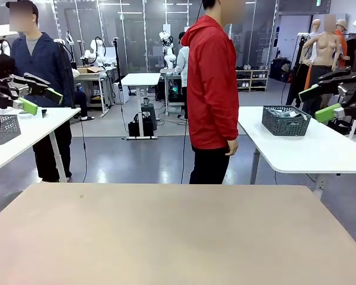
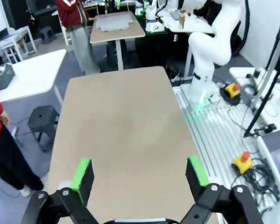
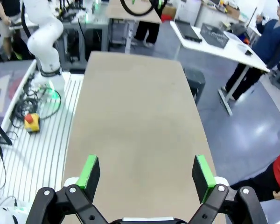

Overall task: Fold the towels and place them in the basket.
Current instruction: When a person lays out a Towel with hook on the table, fold it in half twice.

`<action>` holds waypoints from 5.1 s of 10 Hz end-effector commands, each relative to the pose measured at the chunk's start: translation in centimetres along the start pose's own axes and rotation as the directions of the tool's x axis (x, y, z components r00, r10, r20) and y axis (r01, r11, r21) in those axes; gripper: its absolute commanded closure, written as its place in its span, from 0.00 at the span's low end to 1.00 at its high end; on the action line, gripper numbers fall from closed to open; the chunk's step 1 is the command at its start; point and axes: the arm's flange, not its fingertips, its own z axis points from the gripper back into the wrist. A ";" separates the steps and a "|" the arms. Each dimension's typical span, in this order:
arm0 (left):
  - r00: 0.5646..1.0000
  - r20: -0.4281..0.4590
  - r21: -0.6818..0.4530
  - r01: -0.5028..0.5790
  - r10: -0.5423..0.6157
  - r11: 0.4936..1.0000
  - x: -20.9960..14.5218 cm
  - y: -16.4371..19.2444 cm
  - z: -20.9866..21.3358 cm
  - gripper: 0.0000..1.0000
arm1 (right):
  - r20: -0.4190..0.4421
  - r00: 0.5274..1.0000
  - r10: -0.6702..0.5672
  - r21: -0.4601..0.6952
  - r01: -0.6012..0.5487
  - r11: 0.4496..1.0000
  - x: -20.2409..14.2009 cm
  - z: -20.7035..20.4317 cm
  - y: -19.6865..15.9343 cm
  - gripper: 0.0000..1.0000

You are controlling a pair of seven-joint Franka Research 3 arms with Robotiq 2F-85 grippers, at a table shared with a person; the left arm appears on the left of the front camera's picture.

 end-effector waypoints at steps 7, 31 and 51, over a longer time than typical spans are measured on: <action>0.996 -0.026 0.041 -0.085 0.086 0.996 -0.2 1.2 0.2 0.00 | 0.032 0.997 -0.071 0.024 0.070 0.997 -0.8 0.2 -1.3 0.00; 0.984 -0.098 0.268 -0.117 0.148 0.956 3.1 1.5 9.8 0.00 | 0.052 0.993 -0.108 -0.103 0.113 0.988 1.6 10.1 -1.0 0.00; 0.908 -0.382 0.349 -0.032 0.174 0.936 4.2 0.5 8.8 0.00 | -0.192 0.978 -0.086 -0.050 0.078 0.996 2.1 8.8 -1.4 0.00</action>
